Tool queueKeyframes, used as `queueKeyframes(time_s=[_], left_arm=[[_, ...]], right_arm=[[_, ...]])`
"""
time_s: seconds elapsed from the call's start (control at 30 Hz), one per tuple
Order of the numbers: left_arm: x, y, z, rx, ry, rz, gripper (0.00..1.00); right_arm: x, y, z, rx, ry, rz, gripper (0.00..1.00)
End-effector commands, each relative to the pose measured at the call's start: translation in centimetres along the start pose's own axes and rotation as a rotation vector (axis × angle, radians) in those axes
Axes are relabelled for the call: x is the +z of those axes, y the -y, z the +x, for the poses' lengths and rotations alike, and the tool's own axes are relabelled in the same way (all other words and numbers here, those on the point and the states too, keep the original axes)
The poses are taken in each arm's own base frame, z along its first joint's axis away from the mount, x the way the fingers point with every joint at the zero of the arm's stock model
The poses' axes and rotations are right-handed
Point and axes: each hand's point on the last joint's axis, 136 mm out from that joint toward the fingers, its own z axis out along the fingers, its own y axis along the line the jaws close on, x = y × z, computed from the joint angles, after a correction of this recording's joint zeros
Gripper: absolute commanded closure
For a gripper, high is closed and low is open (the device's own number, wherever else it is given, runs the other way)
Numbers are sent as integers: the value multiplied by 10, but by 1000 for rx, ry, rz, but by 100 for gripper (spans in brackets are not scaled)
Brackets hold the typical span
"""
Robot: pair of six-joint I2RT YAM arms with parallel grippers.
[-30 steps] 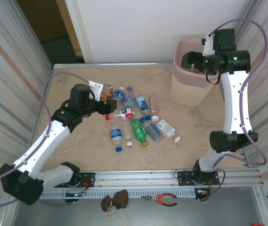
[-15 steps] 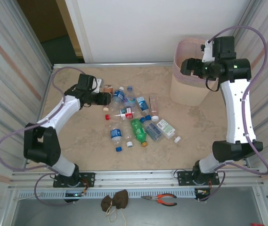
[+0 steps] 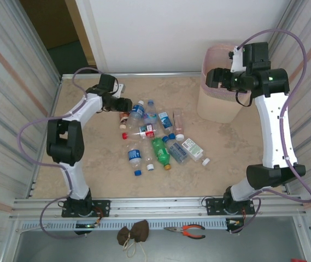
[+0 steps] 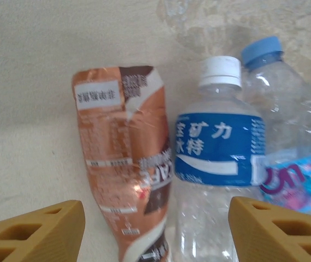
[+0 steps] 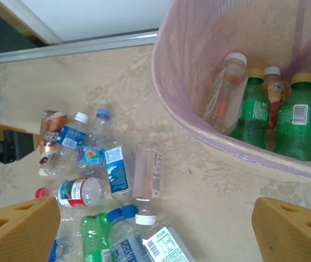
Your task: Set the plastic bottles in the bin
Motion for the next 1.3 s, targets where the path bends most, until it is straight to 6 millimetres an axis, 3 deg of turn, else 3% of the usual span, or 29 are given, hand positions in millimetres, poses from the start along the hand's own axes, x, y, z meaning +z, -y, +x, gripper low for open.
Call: queueKeyframes(time_s=[0.0, 0.2, 0.63, 0.83, 1.27], left_arm=[[8, -11, 1, 13, -45, -35, 29], [28, -21, 9, -5, -92, -25, 27], [27, -57, 37, -62, -132, -53, 38], [21, -56, 47, -76, -144, -45, 35], [6, -51, 96, -102, -209, -64, 36]], right_arm=[[-11, -3, -7, -21, 45, 5, 11], [-8, -5, -10, -24, 45, -1, 11], [1, -10, -5, -31, 21, -8, 11], [2, -17, -6, -39, 26, -22, 11], [9, -25, -4, -51, 8, -38, 11]])
